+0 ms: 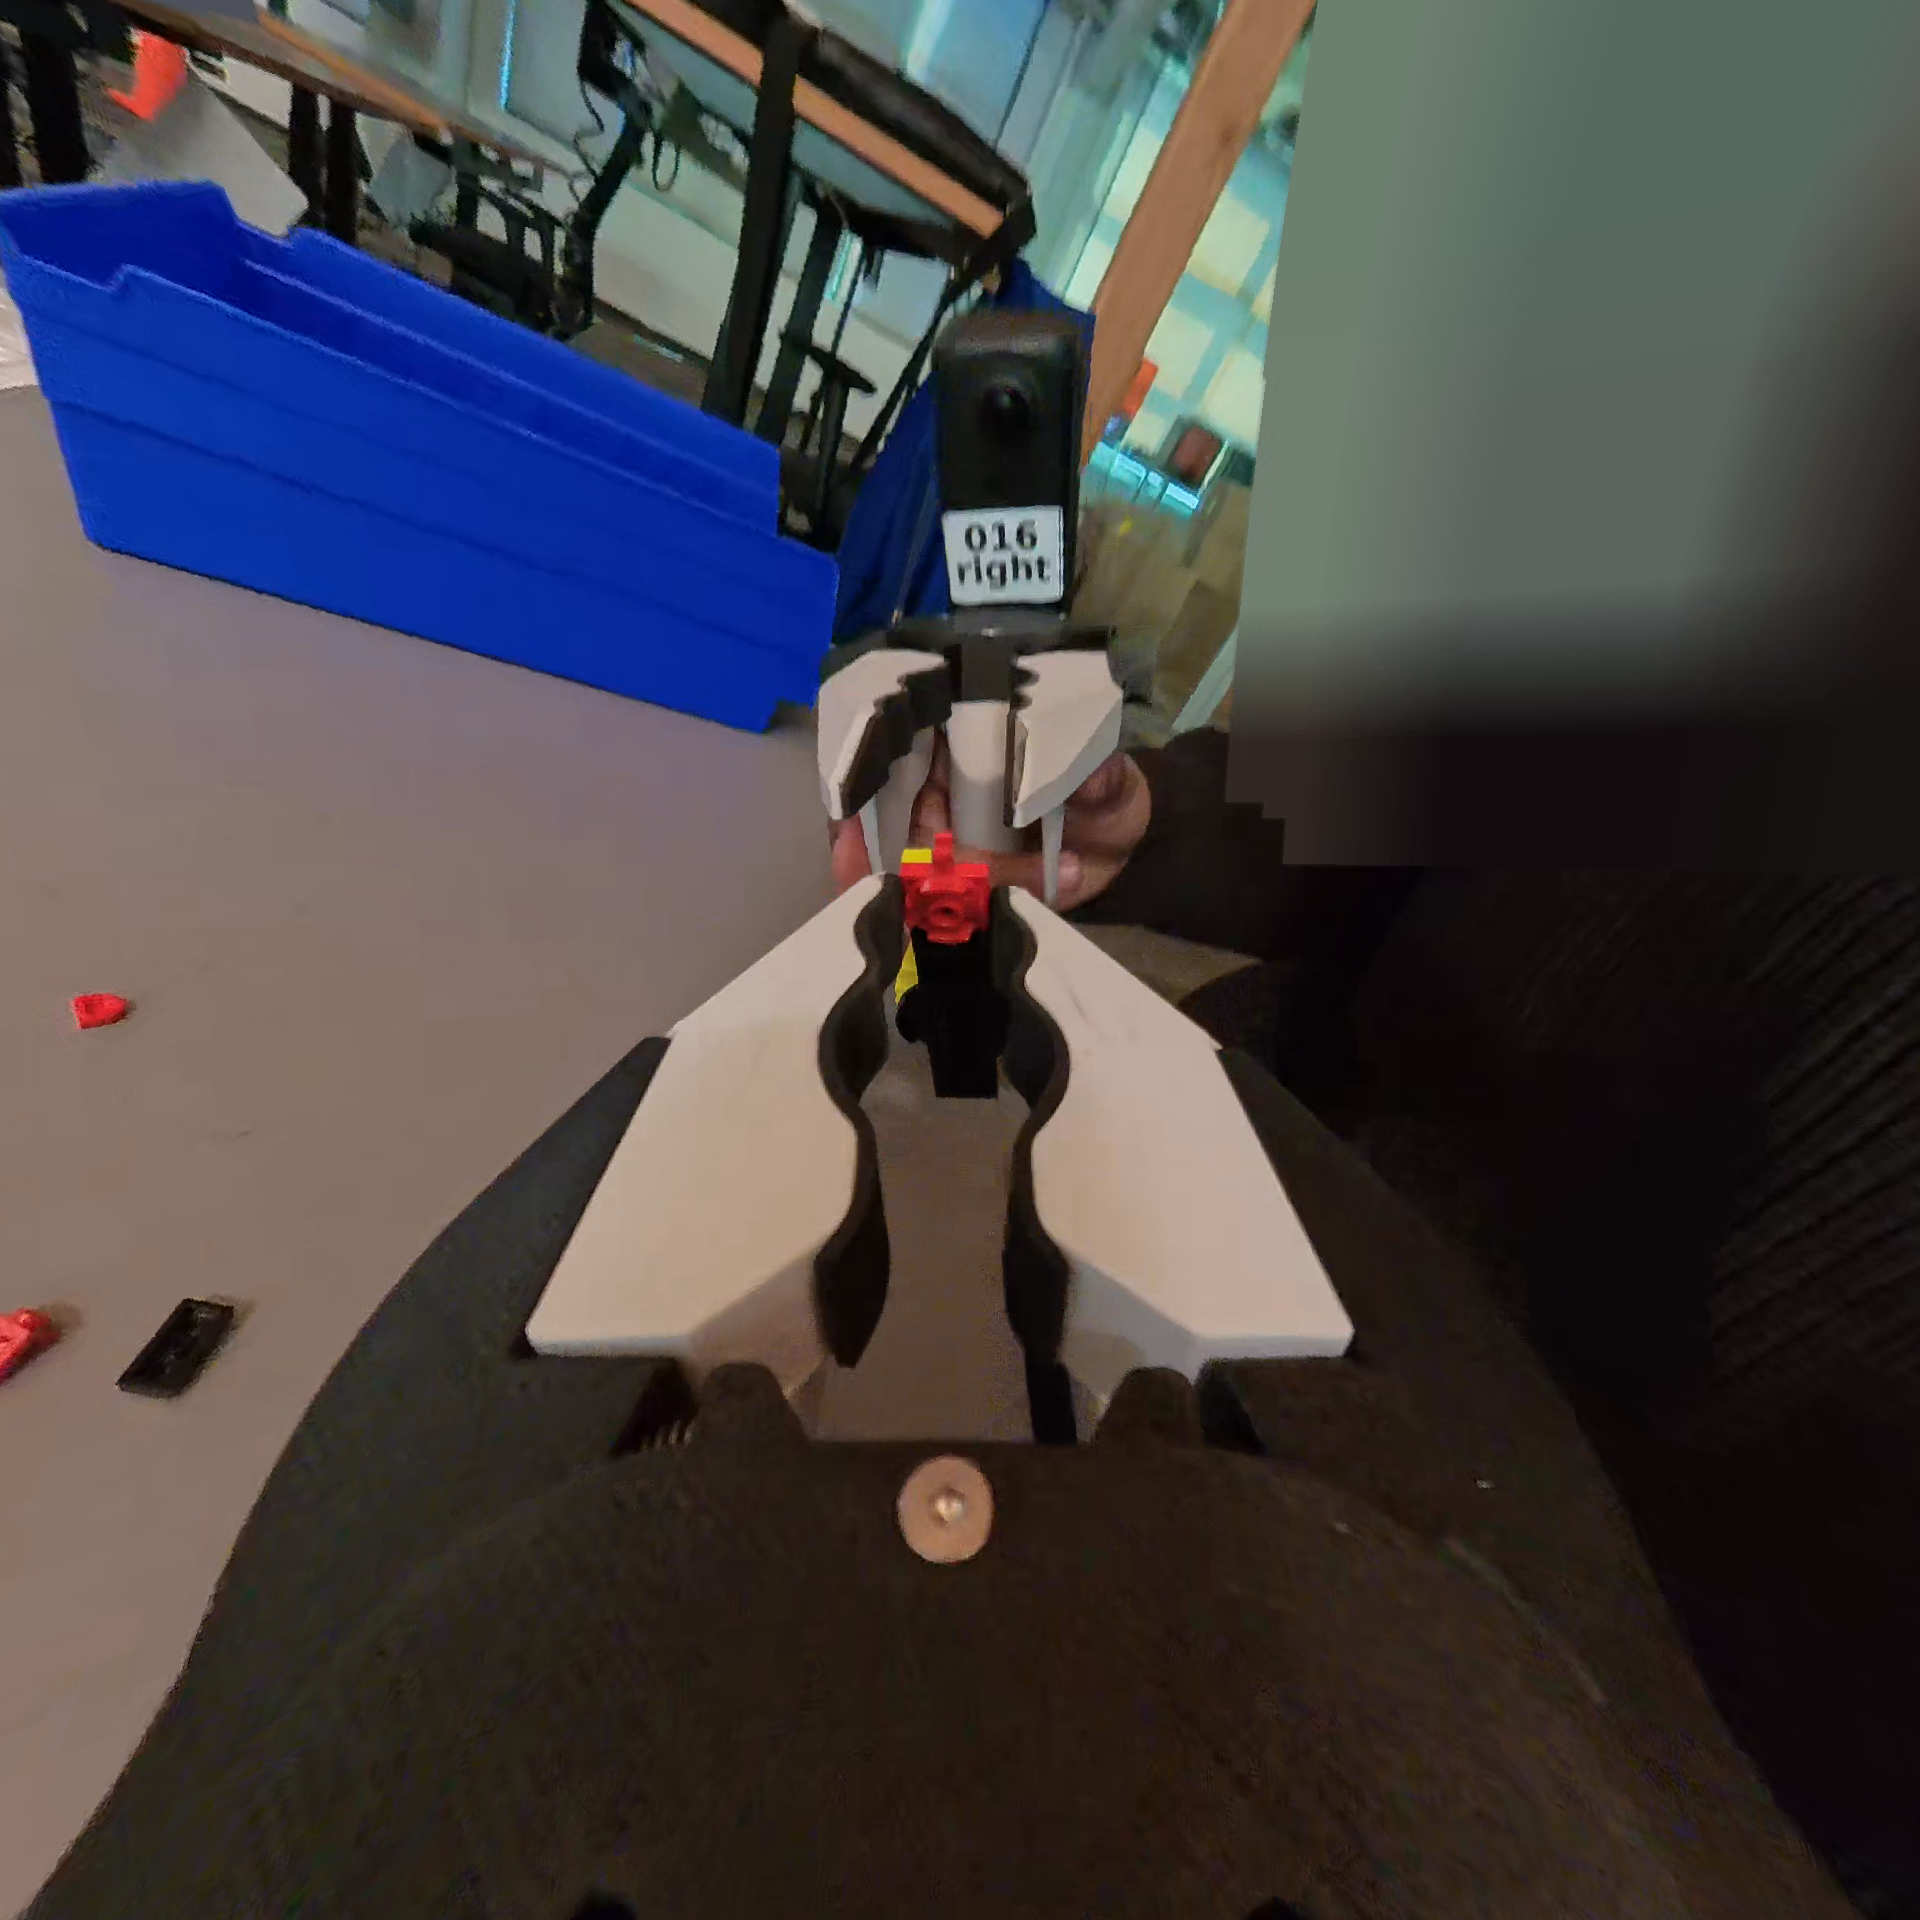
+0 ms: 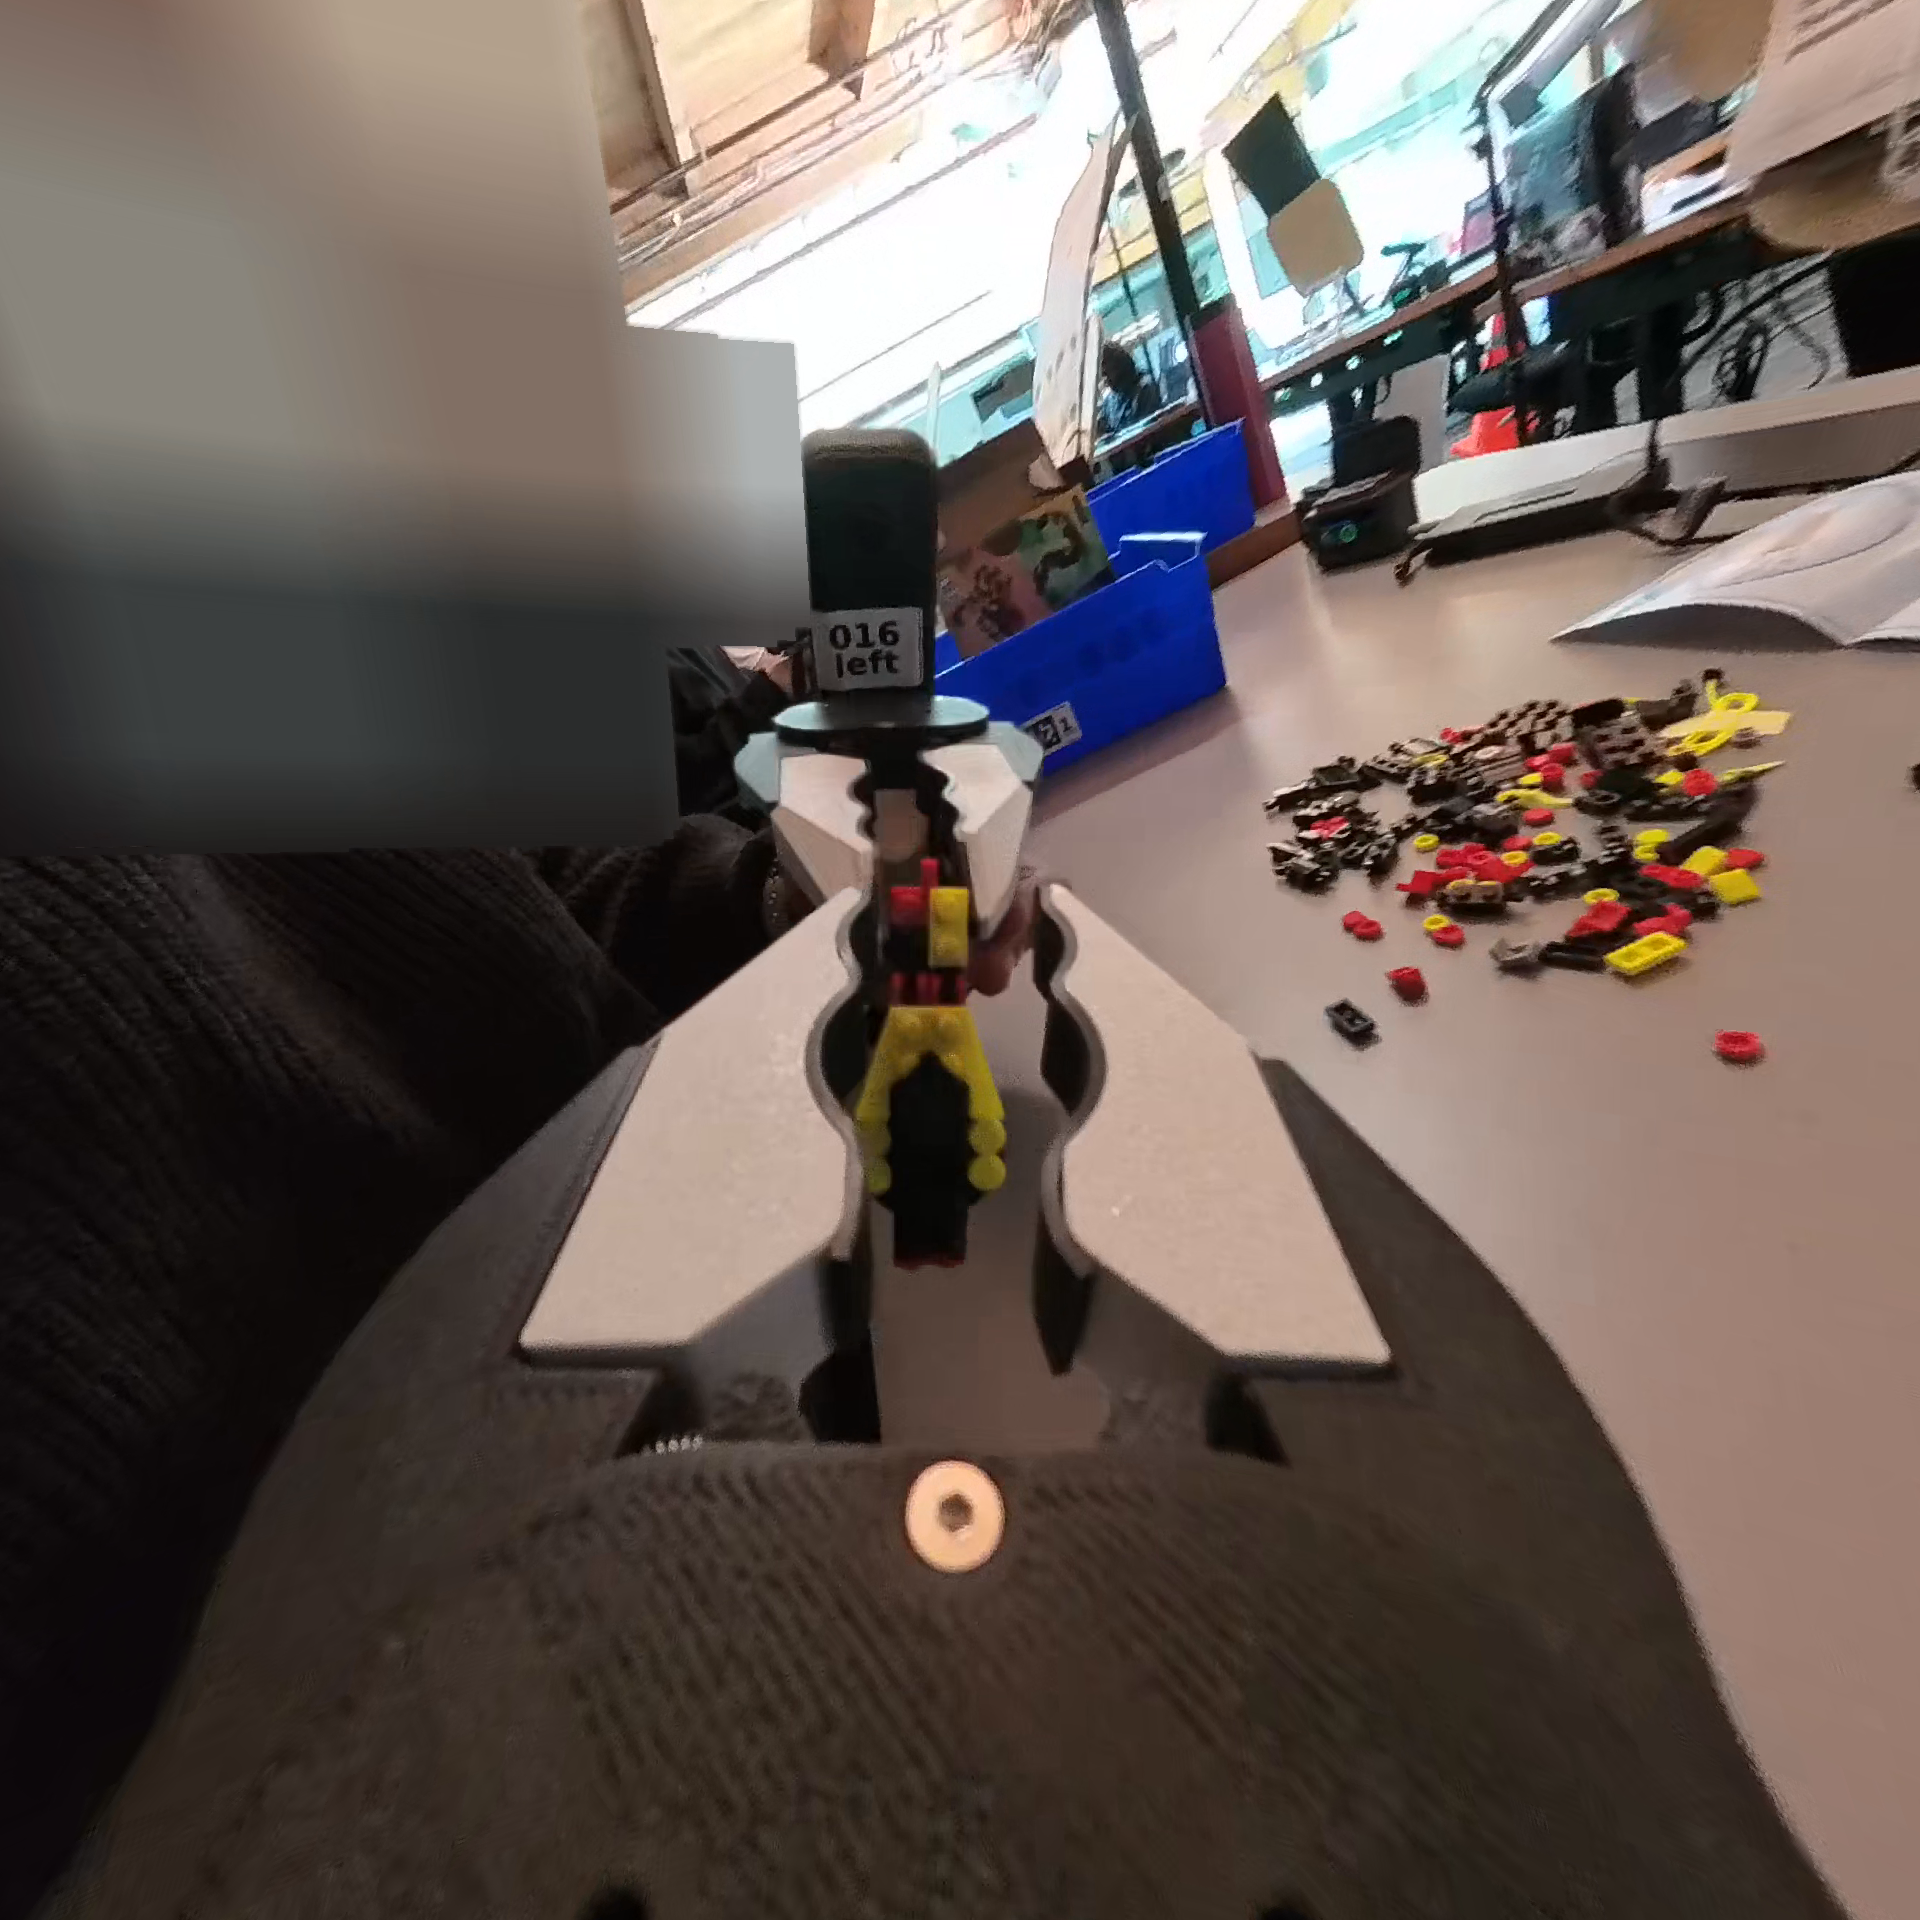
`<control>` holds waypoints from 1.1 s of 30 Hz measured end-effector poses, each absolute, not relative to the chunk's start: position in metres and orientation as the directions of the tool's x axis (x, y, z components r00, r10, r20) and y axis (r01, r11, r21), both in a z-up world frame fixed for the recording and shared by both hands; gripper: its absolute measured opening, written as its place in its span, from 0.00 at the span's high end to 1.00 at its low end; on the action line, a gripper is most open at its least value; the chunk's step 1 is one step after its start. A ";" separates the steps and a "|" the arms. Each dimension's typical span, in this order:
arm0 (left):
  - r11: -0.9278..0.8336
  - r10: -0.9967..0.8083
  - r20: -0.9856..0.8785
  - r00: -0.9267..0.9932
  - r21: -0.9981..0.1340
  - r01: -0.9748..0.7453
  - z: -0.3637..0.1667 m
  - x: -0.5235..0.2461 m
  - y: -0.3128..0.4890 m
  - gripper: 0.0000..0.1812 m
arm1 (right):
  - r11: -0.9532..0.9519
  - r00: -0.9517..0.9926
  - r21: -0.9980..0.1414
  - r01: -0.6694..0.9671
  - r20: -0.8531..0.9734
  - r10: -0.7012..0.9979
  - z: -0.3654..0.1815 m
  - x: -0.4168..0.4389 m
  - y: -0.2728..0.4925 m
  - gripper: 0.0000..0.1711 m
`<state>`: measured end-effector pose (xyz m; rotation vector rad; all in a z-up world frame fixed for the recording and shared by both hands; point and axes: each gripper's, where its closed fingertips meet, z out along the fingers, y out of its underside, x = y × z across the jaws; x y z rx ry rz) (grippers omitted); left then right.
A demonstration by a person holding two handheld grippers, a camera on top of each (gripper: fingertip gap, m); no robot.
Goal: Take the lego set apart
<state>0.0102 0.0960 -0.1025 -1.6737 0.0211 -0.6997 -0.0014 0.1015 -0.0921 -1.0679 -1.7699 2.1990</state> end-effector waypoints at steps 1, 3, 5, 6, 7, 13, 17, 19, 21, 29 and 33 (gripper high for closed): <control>-0.250 -0.387 0.415 0.823 -0.907 0.340 -0.105 0.013 0.097 0.93 | -0.299 -0.748 -0.894 0.334 -0.445 0.493 -0.093 0.000 0.099 0.85; -0.255 -0.392 0.407 0.825 -0.910 0.328 -0.106 0.016 0.097 0.93 | -0.275 -0.754 -0.894 0.354 -0.447 0.481 -0.097 0.002 0.096 0.90; -0.247 -0.400 0.411 0.819 -0.909 0.336 -0.103 0.017 0.097 0.93 | -0.258 -0.752 -0.891 0.373 -0.454 0.478 -0.102 0.003 0.095 0.90; -0.244 -0.404 0.413 0.816 -0.909 0.339 -0.103 0.017 0.097 0.93 | -0.257 -0.751 -0.888 0.381 -0.459 0.475 -0.103 0.004 0.094 0.90; -0.245 -0.405 0.414 0.815 -0.908 0.340 -0.103 0.016 0.097 0.93 | -0.260 -0.749 -0.883 0.390 -0.469 0.468 -0.103 0.004 0.094 0.90; -0.264 -0.392 0.412 0.823 -0.907 0.328 -0.107 0.017 0.098 0.93 | -0.280 -0.738 -0.854 0.438 -0.519 0.431 -0.106 0.005 0.093 0.94; -0.280 -0.392 0.431 0.813 -0.897 0.341 -0.107 0.018 0.099 0.93 | -0.294 -0.731 -0.841 0.454 -0.540 0.417 -0.107 0.005 0.095 0.95; -0.278 -0.390 0.429 0.815 -0.899 0.340 -0.107 0.017 0.099 0.93 | -0.304 -0.728 -0.832 0.464 -0.554 0.404 -0.107 0.005 0.095 0.95; -0.260 -0.381 0.422 0.822 -0.903 0.343 -0.105 0.015 0.100 0.93 | -0.300 -0.731 -0.833 0.465 -0.553 0.400 -0.106 0.006 0.096 0.98; -0.270 -0.338 0.434 0.836 -0.895 0.355 -0.110 0.009 0.104 0.91 | -0.338 -0.709 -0.822 0.458 -0.567 0.420 -0.106 0.000 0.102 0.99; -0.270 -0.313 0.438 0.843 -0.892 0.363 -0.113 0.002 0.104 0.87 | -0.355 -0.700 -0.825 0.440 -0.562 0.440 -0.103 -0.003 0.107 1.00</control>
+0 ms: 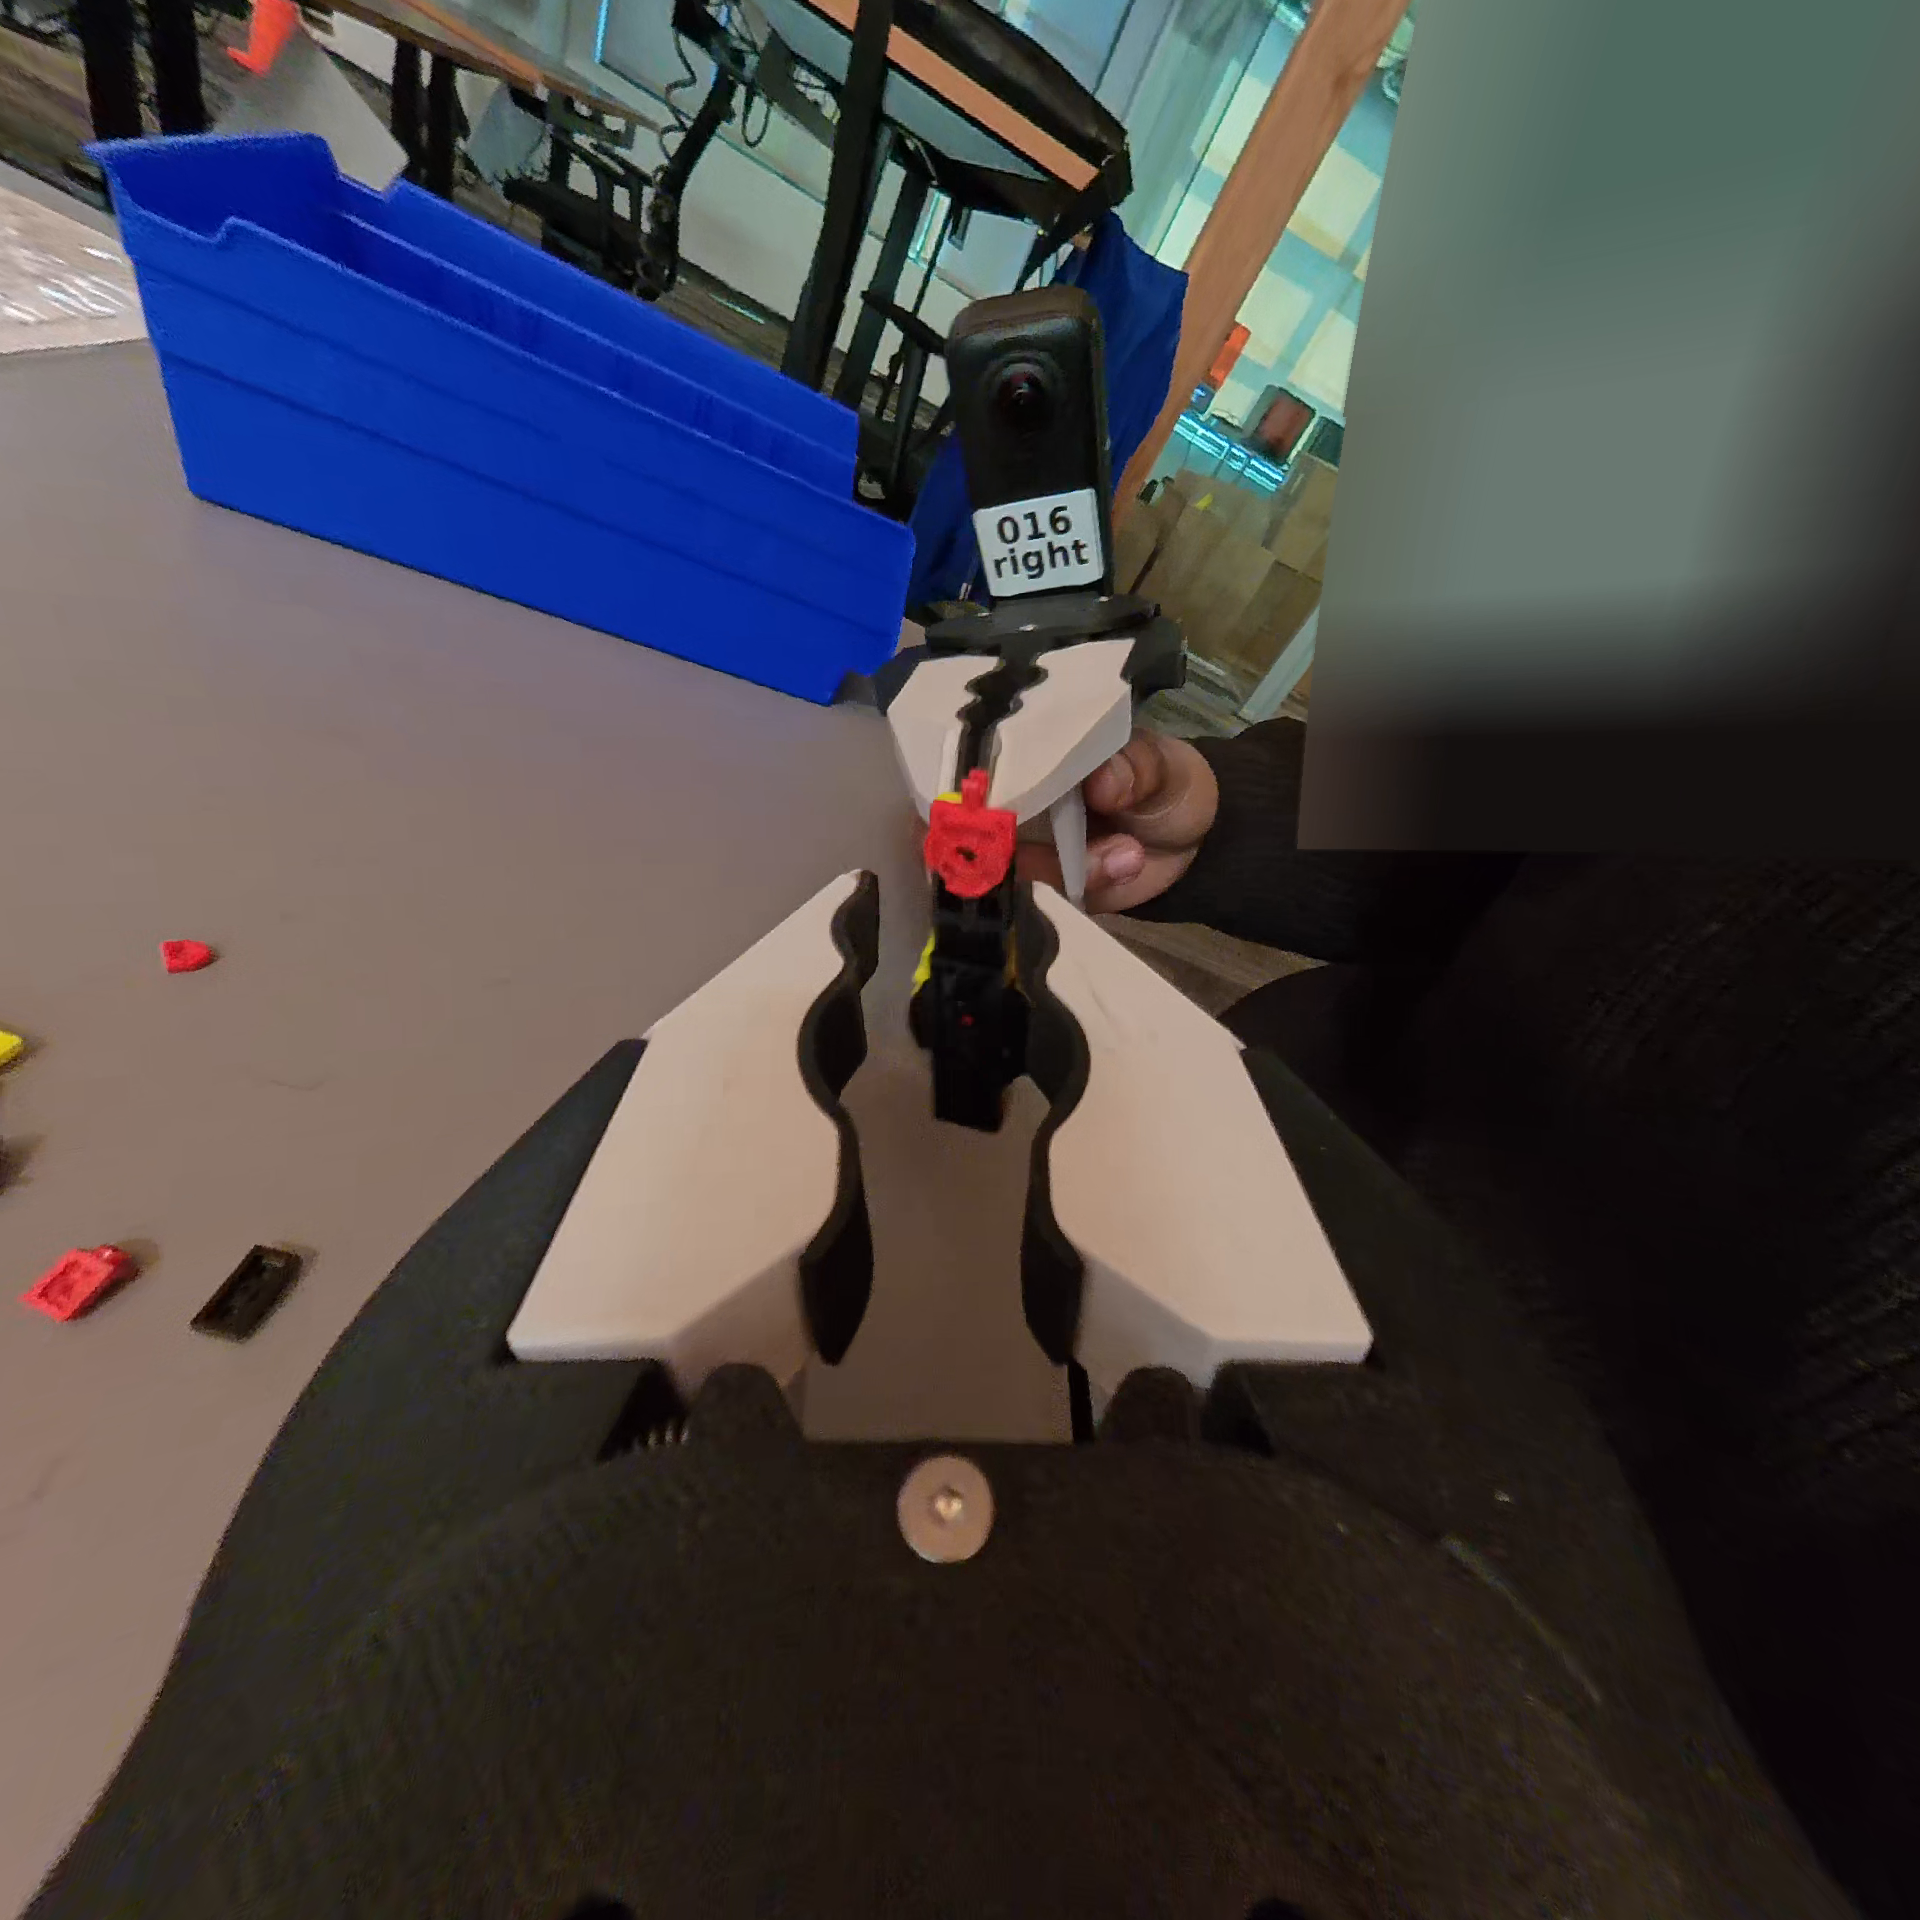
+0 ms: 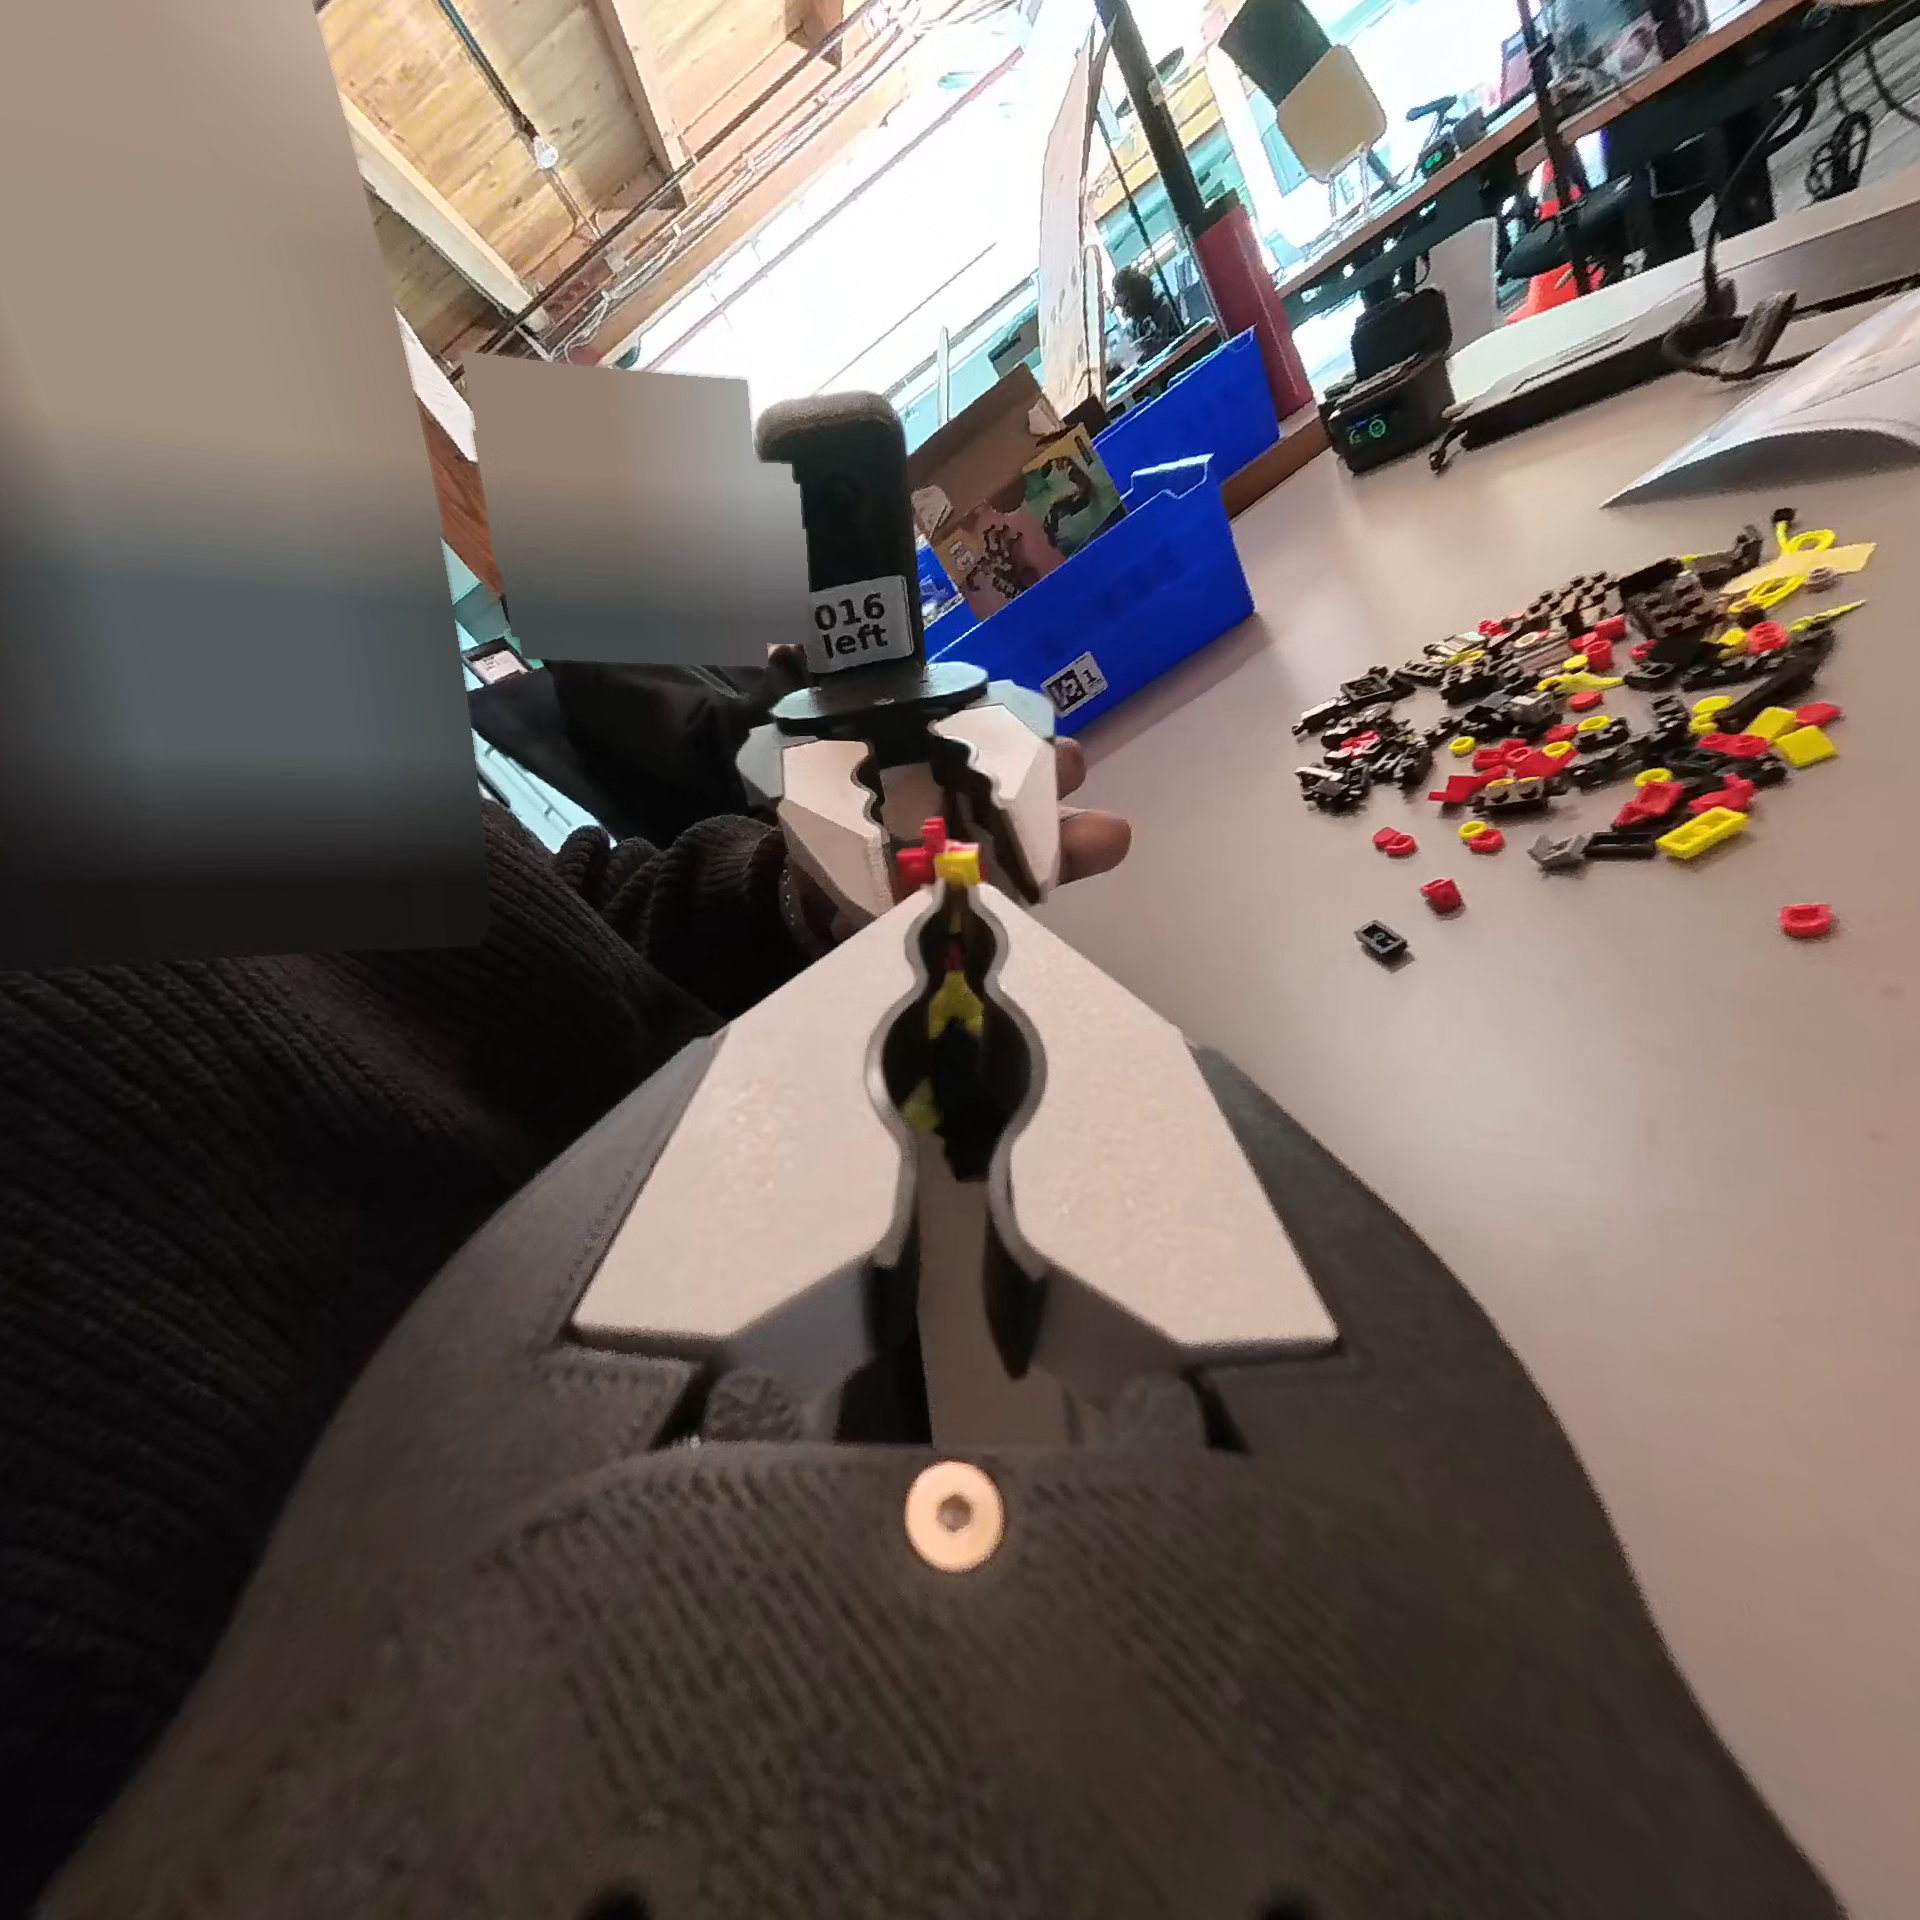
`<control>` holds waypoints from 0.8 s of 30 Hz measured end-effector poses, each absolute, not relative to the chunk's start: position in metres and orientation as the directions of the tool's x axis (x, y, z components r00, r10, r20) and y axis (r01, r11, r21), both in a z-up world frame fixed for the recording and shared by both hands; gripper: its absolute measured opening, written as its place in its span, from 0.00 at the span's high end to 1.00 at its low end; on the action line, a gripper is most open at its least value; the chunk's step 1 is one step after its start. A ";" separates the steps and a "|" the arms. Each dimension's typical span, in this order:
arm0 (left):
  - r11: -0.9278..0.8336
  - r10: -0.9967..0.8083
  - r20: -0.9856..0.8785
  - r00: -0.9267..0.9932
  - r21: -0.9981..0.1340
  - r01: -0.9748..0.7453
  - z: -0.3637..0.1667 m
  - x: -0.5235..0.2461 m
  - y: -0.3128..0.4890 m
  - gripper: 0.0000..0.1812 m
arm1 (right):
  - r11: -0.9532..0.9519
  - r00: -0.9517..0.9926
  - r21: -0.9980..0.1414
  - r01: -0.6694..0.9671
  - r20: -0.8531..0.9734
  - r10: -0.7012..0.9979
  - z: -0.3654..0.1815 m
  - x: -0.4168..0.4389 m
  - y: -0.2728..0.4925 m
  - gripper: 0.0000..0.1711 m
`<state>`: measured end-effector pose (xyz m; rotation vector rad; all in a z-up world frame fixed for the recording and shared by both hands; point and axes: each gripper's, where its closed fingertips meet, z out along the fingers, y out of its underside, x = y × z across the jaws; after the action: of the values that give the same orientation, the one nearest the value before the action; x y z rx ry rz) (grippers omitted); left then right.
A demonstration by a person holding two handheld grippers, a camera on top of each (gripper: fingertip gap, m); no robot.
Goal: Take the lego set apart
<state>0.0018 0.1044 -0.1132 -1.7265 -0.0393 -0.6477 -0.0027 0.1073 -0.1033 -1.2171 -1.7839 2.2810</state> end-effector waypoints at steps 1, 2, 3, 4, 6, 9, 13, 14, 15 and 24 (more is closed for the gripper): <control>-0.281 -0.312 0.444 0.840 -0.888 0.365 -0.115 0.002 0.104 0.87 | -0.366 -0.696 -0.823 0.435 -0.565 0.442 -0.102 -0.003 0.109 1.00; -0.299 -0.318 0.452 0.834 -0.882 0.364 -0.119 0.004 0.104 0.85 | -0.379 -0.692 -0.819 0.431 -0.570 0.443 -0.101 -0.004 0.111 1.00; -0.323 -0.315 0.462 0.829 -0.874 0.364 -0.123 0.006 0.104 0.82 | -0.394 -0.690 -0.814 0.427 -0.575 0.440 -0.099 -0.005 0.112 1.00; -0.352 -0.300 0.469 0.831 -0.864 0.361 -0.129 0.007 0.106 0.83 | -0.401 -0.689 -0.809 0.429 -0.580 0.434 -0.098 -0.005 0.112 1.00; -0.389 -0.286 0.480 0.829 -0.849 0.357 -0.135 0.009 0.108 1.00 | -0.376 -0.682 -0.815 0.441 -0.576 0.451 -0.104 -0.006 0.109 1.00; -0.430 -0.198 0.514 0.834 -0.811 0.398 -0.149 -0.001 0.111 1.00 | -0.323 -0.658 -0.837 0.441 -0.547 0.518 -0.114 -0.010 0.111 1.00; -0.429 -0.156 0.516 0.842 -0.803 0.413 -0.153 -0.012 0.109 1.00 | -0.298 -0.563 -0.853 0.428 -0.510 0.650 -0.122 -0.021 0.148 1.00; -0.426 -0.161 0.517 0.841 -0.805 0.414 -0.153 -0.013 0.108 1.00 | -0.274 -0.532 -0.853 0.444 -0.497 0.685 -0.128 -0.022 0.158 0.98; -0.430 -0.157 0.517 0.841 -0.803 0.413 -0.154 -0.013 0.108 1.00 | -0.234 -0.505 -0.846 0.478 -0.483 0.715 -0.137 -0.022 0.166 0.94; -0.539 -0.128 0.477 0.869 -0.769 0.343 -0.180 -0.006 0.108 0.98 | 0.053 -0.449 -0.621 0.782 -0.503 0.738 -0.213 0.009 0.147 0.75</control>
<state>-0.0063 0.1082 -0.1803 -2.0570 -0.1564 -0.6049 0.0092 0.1468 -0.2135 -1.6732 -2.3150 1.4228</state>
